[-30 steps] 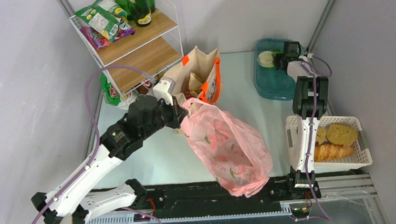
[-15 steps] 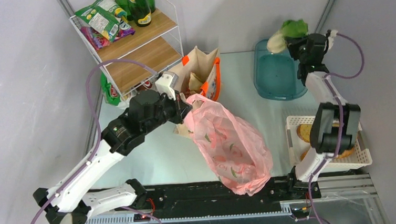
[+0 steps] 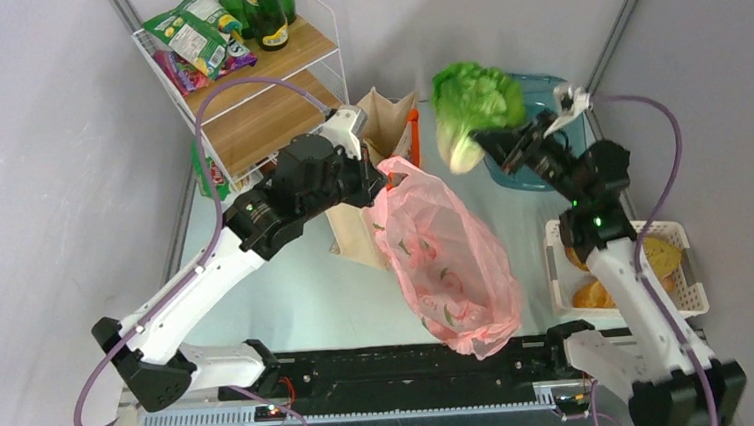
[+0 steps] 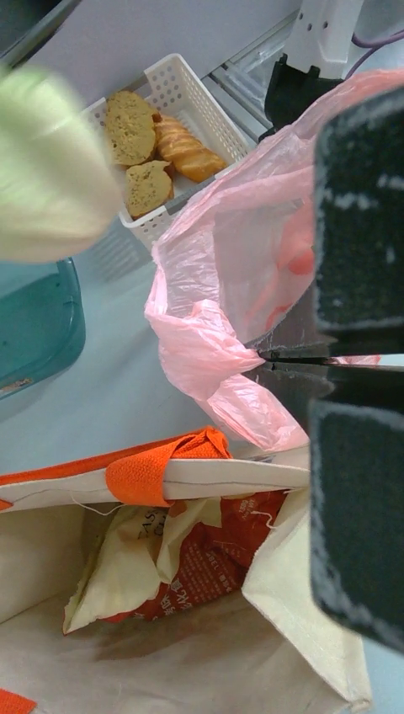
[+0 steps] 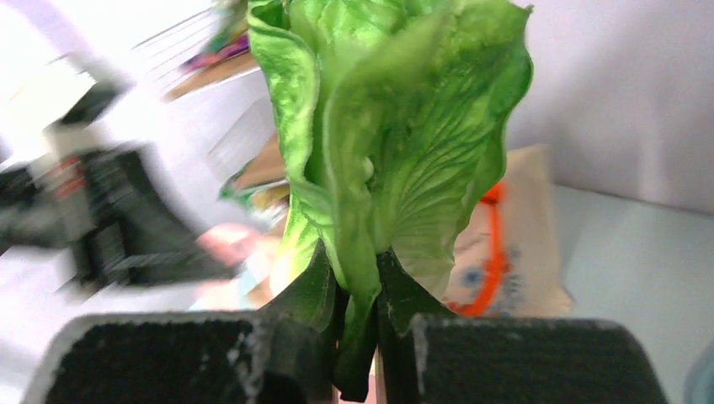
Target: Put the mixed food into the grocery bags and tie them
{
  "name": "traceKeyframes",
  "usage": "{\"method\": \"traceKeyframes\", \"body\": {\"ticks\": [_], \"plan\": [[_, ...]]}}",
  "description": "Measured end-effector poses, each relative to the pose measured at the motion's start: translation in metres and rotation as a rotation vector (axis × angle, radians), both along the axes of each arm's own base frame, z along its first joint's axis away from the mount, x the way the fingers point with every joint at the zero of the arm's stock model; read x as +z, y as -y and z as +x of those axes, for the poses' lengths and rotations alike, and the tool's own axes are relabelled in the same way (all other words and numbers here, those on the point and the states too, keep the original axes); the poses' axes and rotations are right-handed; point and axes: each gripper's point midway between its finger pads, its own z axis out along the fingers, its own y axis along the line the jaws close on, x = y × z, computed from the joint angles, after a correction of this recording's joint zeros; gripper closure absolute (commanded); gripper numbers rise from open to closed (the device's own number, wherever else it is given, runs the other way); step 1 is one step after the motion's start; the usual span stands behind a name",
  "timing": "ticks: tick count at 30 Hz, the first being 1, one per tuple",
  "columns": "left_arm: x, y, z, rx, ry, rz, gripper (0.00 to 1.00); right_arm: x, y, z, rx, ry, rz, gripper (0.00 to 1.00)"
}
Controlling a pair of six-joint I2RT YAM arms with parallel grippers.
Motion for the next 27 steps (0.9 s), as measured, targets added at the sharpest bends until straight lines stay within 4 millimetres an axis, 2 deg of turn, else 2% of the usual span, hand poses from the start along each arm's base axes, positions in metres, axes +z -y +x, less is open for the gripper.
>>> {"method": "traceKeyframes", "body": {"ticks": [2, 3, 4, 6, 9, 12, 14, 17, 21, 23, 25, 27], "plan": [[-0.003, 0.001, 0.002, 0.0, -0.008, 0.004, 1.0, 0.01, -0.022, -0.041, 0.089, 0.091, -0.051, 1.0], [-0.004, 0.002, 0.003, -0.001, -0.013, 0.005, 1.0, 0.016, -0.03, -0.073, 0.136, 0.168, -0.083, 1.0], [-0.005, 0.002, 0.003, -0.002, -0.016, 0.006, 1.0, 0.018, -0.039, -0.086, 0.18, 0.187, -0.086, 1.0], [-0.006, 0.002, 0.004, -0.003, -0.02, 0.005, 1.0, 0.021, -0.048, -0.126, 0.246, 0.271, -0.108, 1.0], [-0.006, 0.003, 0.004, -0.005, -0.026, -0.001, 1.0, 0.017, -0.056, -0.166, 0.312, 0.329, -0.128, 1.0], [-0.005, 0.004, 0.002, -0.012, -0.033, -0.01, 1.0, 0.005, -0.065, -0.177, 0.332, 0.299, -0.15, 1.0], [-0.005, 0.005, 0.001, -0.016, -0.035, -0.012, 1.0, -0.014, -0.073, -0.175, 0.328, 0.227, -0.185, 1.0], [-0.005, 0.005, 0.001, -0.019, -0.036, -0.013, 1.0, -0.055, -0.088, -0.167, 0.301, 0.092, -0.274, 1.0], [-0.005, 0.005, 0.001, -0.018, -0.036, -0.013, 1.0, -0.125, -0.103, -0.161, 0.229, -0.104, -0.46, 1.0], [-0.005, 0.005, 0.001, -0.017, -0.036, -0.014, 1.0, -0.163, -0.098, -0.161, 0.175, -0.191, -0.555, 1.0], [-0.004, 0.004, 0.002, -0.016, -0.035, -0.014, 1.0, -0.194, -0.084, -0.163, 0.102, -0.273, -0.636, 1.0], [-0.004, 0.004, 0.001, -0.016, -0.033, -0.015, 1.0, -0.212, -0.069, -0.161, 0.027, -0.331, -0.686, 1.0]]}}
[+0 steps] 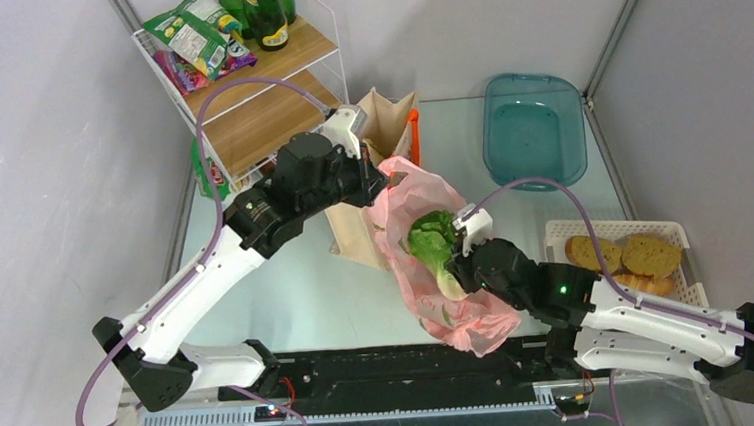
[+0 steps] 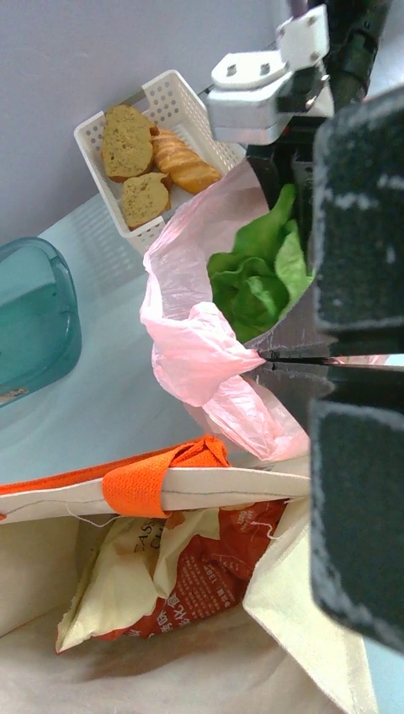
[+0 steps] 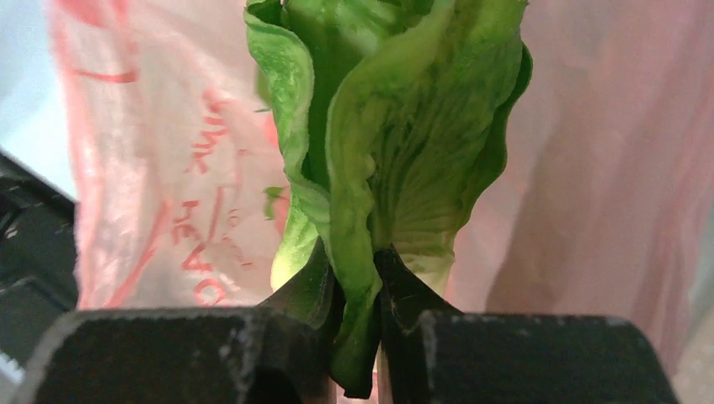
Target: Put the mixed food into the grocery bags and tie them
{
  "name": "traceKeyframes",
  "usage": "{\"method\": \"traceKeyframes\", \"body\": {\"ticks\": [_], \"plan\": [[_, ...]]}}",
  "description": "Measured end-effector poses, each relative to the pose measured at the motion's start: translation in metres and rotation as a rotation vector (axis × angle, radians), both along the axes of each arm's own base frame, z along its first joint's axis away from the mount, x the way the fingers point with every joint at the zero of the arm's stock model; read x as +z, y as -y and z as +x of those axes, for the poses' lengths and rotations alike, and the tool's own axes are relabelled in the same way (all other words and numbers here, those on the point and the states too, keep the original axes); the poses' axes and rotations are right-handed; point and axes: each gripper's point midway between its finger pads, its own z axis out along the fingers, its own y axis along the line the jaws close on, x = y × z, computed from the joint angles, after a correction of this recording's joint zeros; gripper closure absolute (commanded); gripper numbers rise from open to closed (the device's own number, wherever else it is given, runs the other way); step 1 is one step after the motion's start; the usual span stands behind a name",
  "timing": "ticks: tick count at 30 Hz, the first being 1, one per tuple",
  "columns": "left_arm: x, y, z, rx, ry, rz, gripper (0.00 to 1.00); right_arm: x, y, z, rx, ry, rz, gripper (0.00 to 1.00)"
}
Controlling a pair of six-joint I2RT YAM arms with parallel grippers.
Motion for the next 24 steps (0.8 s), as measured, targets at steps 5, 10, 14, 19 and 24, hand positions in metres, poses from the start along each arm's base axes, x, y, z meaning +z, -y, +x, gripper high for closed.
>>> {"method": "traceKeyframes", "body": {"ticks": [5, 10, 14, 19, 24], "plan": [[0.014, -0.002, 0.0, 0.002, 0.019, -0.018, 1.0, -0.018, 0.023, 0.006, -0.132, -0.032, -0.078, 1.0], [0.057, -0.002, 0.0, -0.001, 0.084, -0.086, 1.0, -0.033, 0.047, 0.006, -0.215, -0.078, -0.156, 0.54], [0.082, 0.004, -0.001, -0.029, 0.115, -0.129, 1.0, -0.029, 0.061, 0.007, -0.284, -0.124, -0.158, 0.27], [0.079, 0.02, 0.004, -0.072, 0.096, -0.13, 1.0, -0.001, 0.07, 0.004, -0.306, -0.138, -0.09, 0.24], [0.055, 0.038, 0.009, -0.117, 0.031, -0.104, 1.0, 0.048, 0.078, 0.002, -0.306, -0.103, 0.08, 0.23]]}}
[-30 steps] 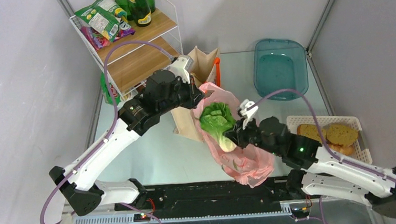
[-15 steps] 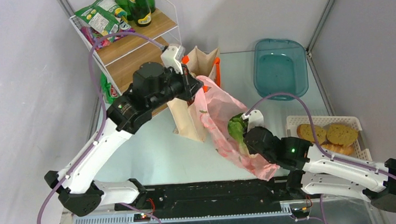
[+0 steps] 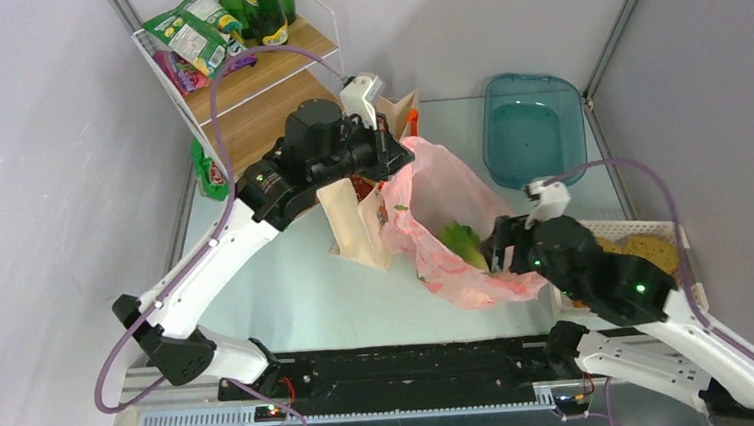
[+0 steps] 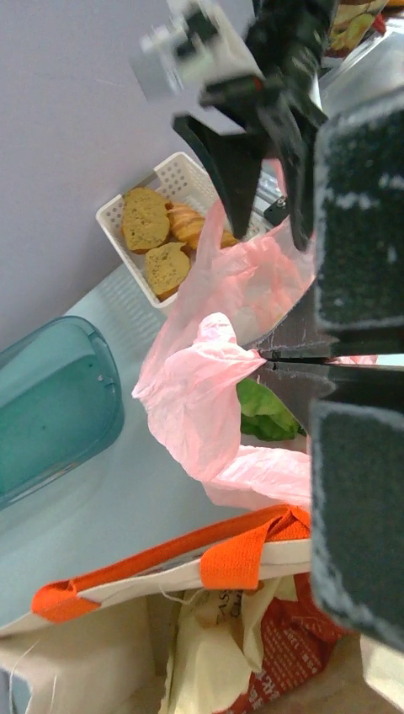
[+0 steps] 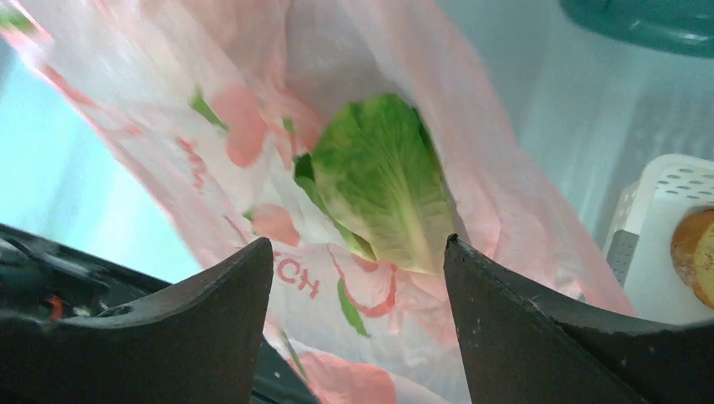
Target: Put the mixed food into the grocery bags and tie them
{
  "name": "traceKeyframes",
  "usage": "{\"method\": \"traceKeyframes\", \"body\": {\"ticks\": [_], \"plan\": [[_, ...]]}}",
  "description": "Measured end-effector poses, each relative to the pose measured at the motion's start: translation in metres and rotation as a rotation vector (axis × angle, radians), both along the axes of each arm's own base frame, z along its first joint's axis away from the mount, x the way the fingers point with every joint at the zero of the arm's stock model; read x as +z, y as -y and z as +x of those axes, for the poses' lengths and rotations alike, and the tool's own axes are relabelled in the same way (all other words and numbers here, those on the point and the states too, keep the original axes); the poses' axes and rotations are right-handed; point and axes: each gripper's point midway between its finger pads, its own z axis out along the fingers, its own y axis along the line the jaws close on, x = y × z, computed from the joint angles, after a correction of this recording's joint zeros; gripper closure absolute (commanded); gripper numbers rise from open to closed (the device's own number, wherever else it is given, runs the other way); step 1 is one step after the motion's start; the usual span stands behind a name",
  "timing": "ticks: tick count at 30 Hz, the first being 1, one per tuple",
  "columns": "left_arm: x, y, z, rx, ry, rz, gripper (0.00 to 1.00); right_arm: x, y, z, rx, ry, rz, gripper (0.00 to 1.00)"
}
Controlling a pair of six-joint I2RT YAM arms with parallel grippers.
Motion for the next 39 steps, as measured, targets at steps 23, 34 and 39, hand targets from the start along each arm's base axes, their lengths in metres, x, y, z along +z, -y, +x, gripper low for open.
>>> {"method": "traceKeyframes", "body": {"ticks": [23, 34, 39], "plan": [[-0.047, -0.022, -0.04, -0.047, -0.068, 0.043, 1.0, -0.022, 0.228, -0.007, -1.36, -0.139, 0.044, 0.0], [-0.055, -0.03, -0.063, -0.078, -0.077, 0.042, 1.0, -0.076, 0.287, -0.008, -1.643, -0.284, 0.179, 0.0], [-0.05, -0.031, -0.067, -0.078, -0.065, 0.032, 1.0, -0.09, 0.286, 0.008, -1.593, -0.298, 0.22, 0.0]]}}
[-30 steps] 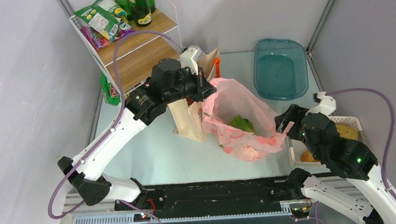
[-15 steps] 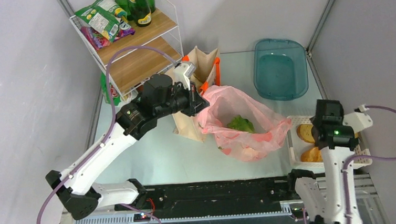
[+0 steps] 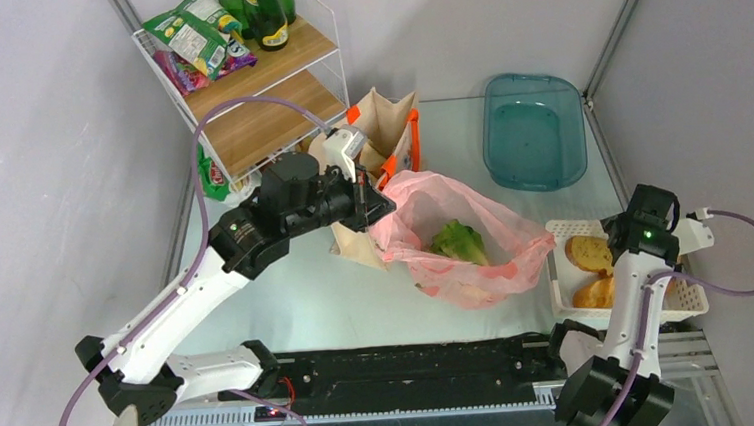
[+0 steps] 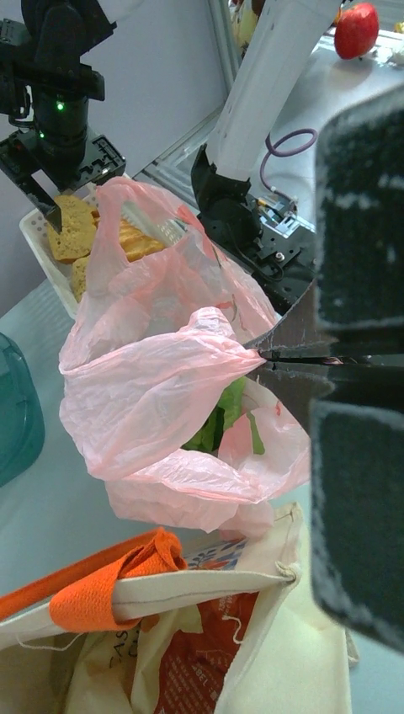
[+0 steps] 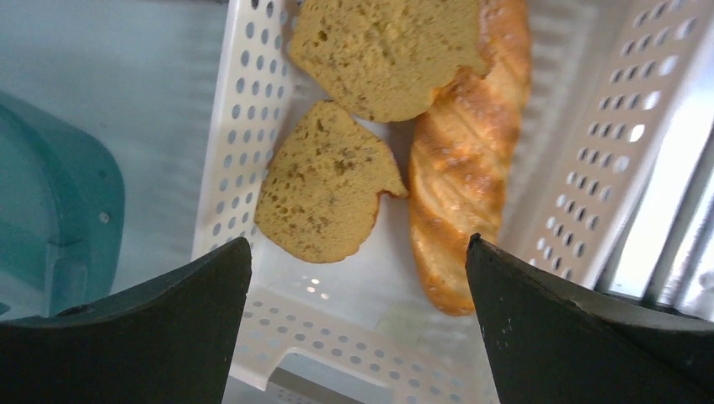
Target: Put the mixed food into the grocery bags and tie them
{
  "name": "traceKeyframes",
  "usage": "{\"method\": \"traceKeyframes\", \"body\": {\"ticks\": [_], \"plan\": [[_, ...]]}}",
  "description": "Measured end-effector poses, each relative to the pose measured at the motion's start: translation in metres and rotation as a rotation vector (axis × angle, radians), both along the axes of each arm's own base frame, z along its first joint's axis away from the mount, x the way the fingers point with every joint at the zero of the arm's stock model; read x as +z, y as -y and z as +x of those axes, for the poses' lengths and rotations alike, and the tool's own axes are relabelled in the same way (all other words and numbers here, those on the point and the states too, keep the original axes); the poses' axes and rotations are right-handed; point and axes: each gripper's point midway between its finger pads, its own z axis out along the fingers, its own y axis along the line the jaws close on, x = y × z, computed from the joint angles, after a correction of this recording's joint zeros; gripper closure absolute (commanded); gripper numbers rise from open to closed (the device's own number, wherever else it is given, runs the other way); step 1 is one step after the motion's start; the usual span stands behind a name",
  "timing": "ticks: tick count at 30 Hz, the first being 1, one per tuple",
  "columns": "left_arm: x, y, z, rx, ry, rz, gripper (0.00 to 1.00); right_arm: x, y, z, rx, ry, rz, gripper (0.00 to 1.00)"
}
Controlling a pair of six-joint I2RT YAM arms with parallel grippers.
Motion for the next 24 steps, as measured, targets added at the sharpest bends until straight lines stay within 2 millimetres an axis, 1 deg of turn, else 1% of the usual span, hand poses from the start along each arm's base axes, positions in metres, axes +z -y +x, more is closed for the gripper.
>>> {"method": "traceKeyframes", "body": {"ticks": [2, 5, 9, 16, 20, 23, 24], "plan": [[0.0, 0.0, 0.001, 0.006, 0.002, 0.002, 1.0, -0.004, -0.001, 0.007, 0.008, 0.016, 0.02, 0.0], [-0.001, -0.001, 0.002, 0.009, 0.005, 0.006, 1.0, -0.017, -0.004, 0.015, 0.0, 0.017, 0.062, 0.0], [-0.002, -0.002, 0.004, 0.019, 0.013, 0.013, 1.0, -0.037, -0.008, 0.017, -0.023, -0.006, 0.099, 0.0], [-0.002, -0.003, 0.005, 0.024, 0.022, 0.02, 1.0, -0.084, -0.014, 0.02, -0.051, -0.051, 0.174, 0.0], [-0.002, -0.005, 0.008, 0.038, 0.034, 0.028, 1.0, -0.096, -0.011, 0.026, -0.085, -0.063, 0.182, 0.0], [-0.001, -0.007, 0.01, 0.052, 0.048, 0.034, 1.0, -0.105, -0.006, 0.029, -0.107, -0.073, 0.182, 0.15], [-0.001, -0.008, 0.011, 0.056, 0.05, 0.035, 1.0, -0.108, -0.005, 0.029, -0.113, -0.082, 0.182, 0.18]]}}
